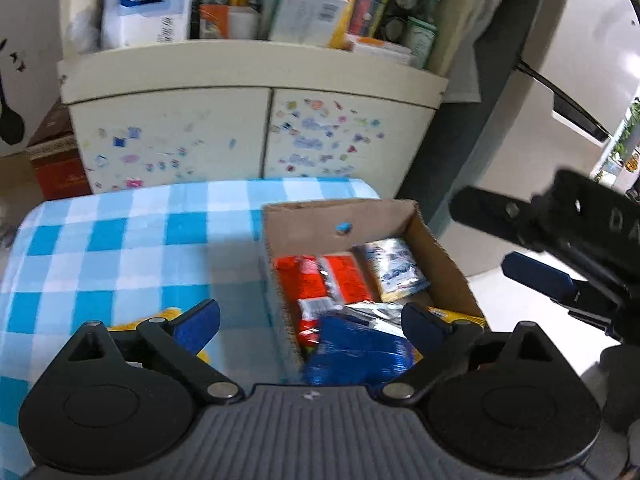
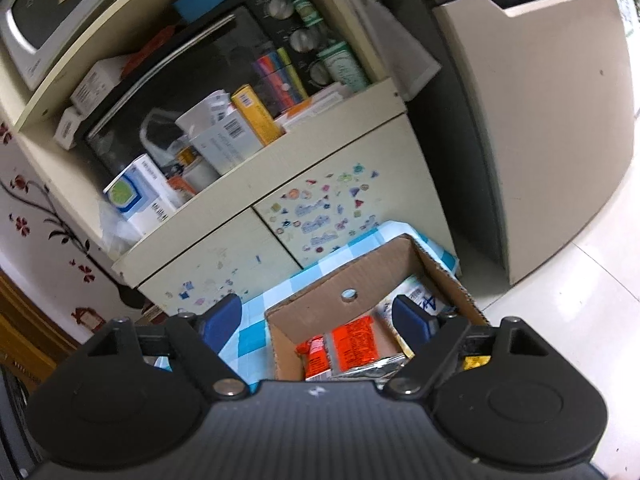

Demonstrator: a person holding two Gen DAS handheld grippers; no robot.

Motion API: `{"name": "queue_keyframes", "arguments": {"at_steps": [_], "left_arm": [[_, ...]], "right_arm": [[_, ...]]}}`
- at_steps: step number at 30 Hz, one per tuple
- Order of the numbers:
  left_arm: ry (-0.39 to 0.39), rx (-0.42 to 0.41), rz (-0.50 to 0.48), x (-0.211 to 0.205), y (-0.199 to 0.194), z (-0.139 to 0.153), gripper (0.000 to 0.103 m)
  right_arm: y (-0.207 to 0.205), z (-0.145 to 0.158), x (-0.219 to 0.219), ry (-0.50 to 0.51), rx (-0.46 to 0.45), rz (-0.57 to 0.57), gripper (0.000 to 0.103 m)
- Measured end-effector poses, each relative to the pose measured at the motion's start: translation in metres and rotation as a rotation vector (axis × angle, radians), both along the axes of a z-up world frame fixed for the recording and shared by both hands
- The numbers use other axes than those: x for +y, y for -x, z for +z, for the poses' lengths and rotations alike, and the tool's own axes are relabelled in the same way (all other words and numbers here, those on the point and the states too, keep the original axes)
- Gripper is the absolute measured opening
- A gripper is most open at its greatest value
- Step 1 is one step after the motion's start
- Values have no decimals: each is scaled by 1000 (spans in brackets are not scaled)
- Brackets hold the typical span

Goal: Organize snacks
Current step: 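Open both grippers to drop the blue and white bags into the box, then move both grippers back over the two yellow bags on the table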

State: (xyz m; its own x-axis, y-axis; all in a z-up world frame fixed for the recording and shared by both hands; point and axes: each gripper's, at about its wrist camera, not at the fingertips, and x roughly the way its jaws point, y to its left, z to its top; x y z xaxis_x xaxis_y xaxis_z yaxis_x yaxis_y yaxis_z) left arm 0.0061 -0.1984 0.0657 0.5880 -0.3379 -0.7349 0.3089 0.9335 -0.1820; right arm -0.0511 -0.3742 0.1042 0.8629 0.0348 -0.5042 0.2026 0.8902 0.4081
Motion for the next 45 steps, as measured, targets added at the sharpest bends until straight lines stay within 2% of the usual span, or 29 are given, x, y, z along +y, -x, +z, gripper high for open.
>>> {"name": "queue_keyframes", "arguments": {"at_steps": [3,7,11,19,26,35,41,45], "left_arm": [[-13,-15,11,15,-2,5,99],[3,19,56,45,-9,8,99],[-22,5,89,72,-13,10,99],[-22,26,166,126,-22,7,100],[-33,58,199,161,-27,-10,103],[-55,127,237,195,-36,-43,103],[-55,183,319,212,-48,-64,103],[-25,241,367,218,-54,-69,103]], "right_arm": [[-2,-1,8,17,2,21,83],[-5,-5,21,47,14,56,83],[-7,-8,35,77,15,100,83],[-8,-13,67,135,-4,209,84],[-7,-23,107,240,-7,327,84],[-11,-53,158,327,57,463,83],[-31,-81,179,315,137,477,83],[-48,-102,191,331,184,463,78]]}}
